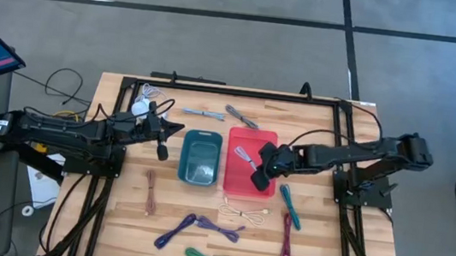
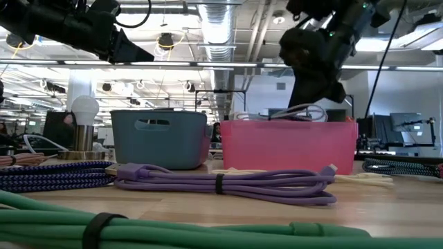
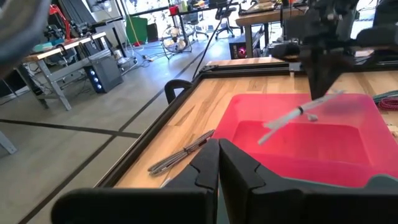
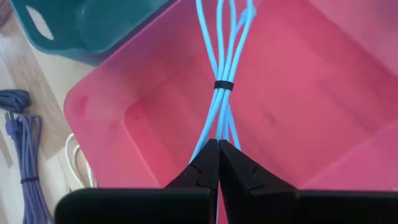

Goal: Pick & Place USB Port
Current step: Put the right white charger cable into the red bin, then put the patterned white charger cable into the blue bin

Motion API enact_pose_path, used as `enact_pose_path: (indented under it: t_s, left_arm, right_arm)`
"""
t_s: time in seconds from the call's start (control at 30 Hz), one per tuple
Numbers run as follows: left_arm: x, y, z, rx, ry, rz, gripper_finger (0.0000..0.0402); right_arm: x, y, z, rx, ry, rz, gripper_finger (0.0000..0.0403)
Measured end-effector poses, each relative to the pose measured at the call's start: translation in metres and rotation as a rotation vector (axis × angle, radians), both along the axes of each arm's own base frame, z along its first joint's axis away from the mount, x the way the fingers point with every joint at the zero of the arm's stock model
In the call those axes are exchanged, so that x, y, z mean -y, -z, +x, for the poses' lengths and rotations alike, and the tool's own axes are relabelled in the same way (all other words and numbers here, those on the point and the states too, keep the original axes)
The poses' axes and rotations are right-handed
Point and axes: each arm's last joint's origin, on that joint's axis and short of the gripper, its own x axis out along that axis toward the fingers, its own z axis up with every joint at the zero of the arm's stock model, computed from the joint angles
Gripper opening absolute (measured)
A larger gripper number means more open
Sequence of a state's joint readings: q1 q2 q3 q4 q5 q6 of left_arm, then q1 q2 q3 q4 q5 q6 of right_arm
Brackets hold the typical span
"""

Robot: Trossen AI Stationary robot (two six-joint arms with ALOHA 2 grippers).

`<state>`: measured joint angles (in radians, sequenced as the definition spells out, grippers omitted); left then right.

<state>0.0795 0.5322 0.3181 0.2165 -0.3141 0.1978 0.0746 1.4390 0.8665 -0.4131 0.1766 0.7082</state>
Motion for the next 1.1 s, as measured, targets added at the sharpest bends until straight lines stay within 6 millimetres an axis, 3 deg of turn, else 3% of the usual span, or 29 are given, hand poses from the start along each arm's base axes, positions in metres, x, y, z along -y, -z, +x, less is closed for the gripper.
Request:
enact_pose_path:
  t_s: [0.37, 0.7, 1.1]
  left_arm:
    - [0.0, 0.0, 0.0, 0.0, 0.0, 0.0, 0.0011]
    - [0.0, 0.0, 0.0, 0.0, 0.0, 0.0, 0.0011]
    - [0.0, 0.0, 0.0, 0.0, 0.0, 0.0, 0.0011]
  right_arm:
    - [-0.002, 0.026, 0.012, -0.075, -0.012, 0.015, 0.0]
    - [-0.001, 0.024, 0.011, -0.065, -0.025, 0.04, 0.0005]
    - [-0.002, 0.024, 0.011, -0.071, -0.102, 0.054, 0.0058]
